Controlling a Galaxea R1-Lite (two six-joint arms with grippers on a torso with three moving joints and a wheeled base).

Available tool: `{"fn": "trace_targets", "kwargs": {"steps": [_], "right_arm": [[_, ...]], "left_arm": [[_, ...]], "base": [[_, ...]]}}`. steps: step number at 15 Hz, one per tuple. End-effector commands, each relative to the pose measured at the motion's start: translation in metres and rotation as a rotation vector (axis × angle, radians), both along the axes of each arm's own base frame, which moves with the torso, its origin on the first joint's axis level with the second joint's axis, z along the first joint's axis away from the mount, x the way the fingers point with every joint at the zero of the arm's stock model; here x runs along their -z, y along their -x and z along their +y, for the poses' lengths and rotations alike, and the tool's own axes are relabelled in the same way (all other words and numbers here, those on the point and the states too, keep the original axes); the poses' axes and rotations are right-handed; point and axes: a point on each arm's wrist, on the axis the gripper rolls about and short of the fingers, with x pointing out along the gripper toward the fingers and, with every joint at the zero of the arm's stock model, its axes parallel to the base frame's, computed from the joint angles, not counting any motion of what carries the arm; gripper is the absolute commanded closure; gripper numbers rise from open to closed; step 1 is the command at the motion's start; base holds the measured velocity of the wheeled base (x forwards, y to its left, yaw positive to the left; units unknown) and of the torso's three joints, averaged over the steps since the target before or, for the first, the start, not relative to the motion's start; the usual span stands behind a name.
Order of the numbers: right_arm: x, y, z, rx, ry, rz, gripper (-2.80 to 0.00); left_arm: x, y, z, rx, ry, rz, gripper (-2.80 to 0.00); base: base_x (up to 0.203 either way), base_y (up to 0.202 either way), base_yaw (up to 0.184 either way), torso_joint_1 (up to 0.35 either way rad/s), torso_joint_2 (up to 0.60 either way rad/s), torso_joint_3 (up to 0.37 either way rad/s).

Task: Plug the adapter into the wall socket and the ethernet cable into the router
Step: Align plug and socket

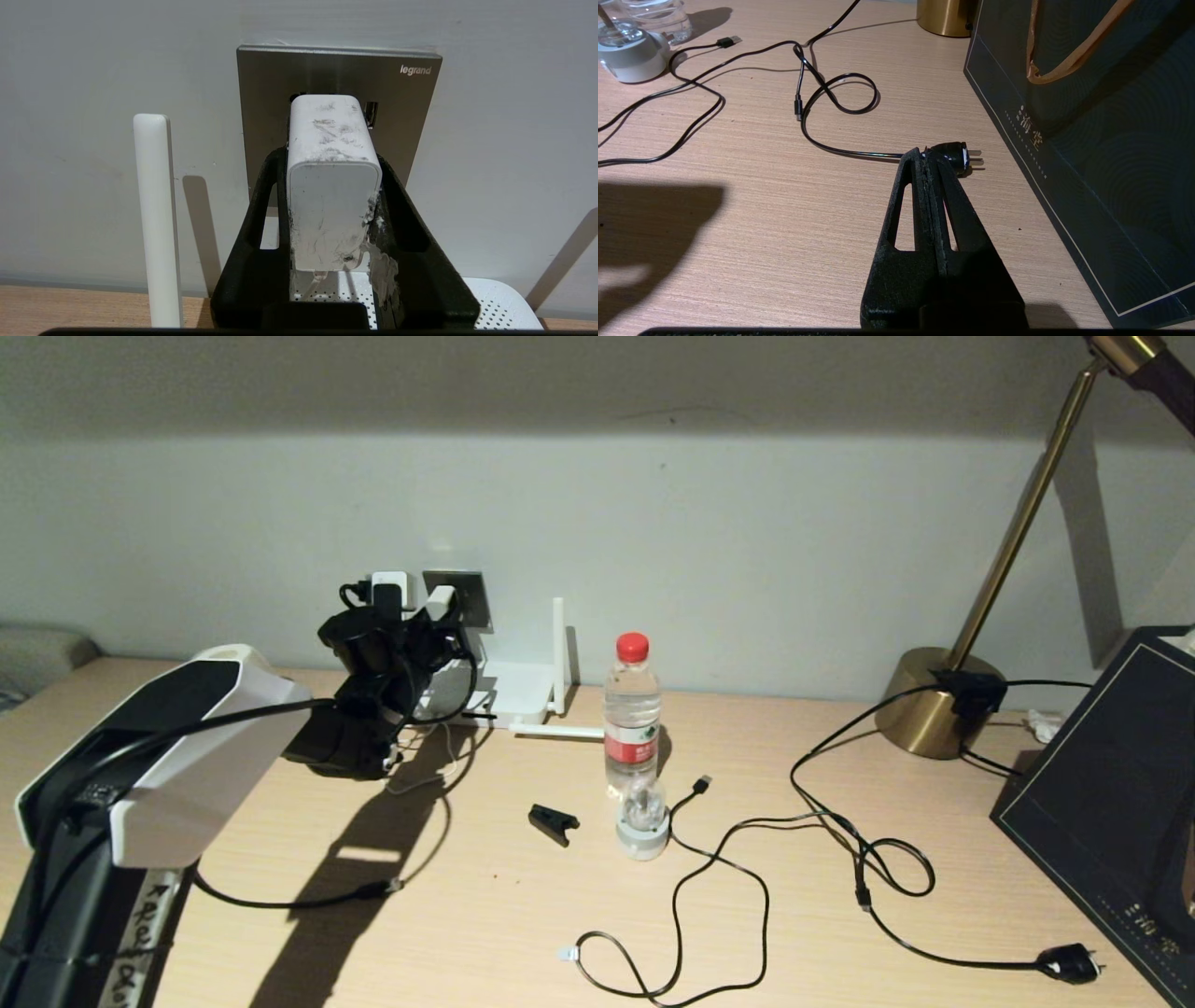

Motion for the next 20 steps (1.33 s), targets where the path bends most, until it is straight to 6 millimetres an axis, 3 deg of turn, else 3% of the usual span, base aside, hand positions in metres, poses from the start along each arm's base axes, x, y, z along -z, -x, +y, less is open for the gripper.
{"fn": "trace_targets", "kwargs": {"steps": [1, 20], "right_arm": [[0.000, 0.000, 0.000, 0.000, 0.000, 0.001, 0.00], [0.000, 0.000, 0.000, 0.000, 0.000, 0.000, 0.00]], "left_arm": [[0.003, -0.001, 0.000, -0.002, 0.001, 0.000, 0.00], [-0.014, 0.000, 0.007, -0.002, 0.001, -0.053, 0.00]], "base": [[0.000, 0.000, 0.000, 0.000, 0.00, 0.000], [0.000, 0.000, 0.000, 0.000, 0.00, 0.000]]}}
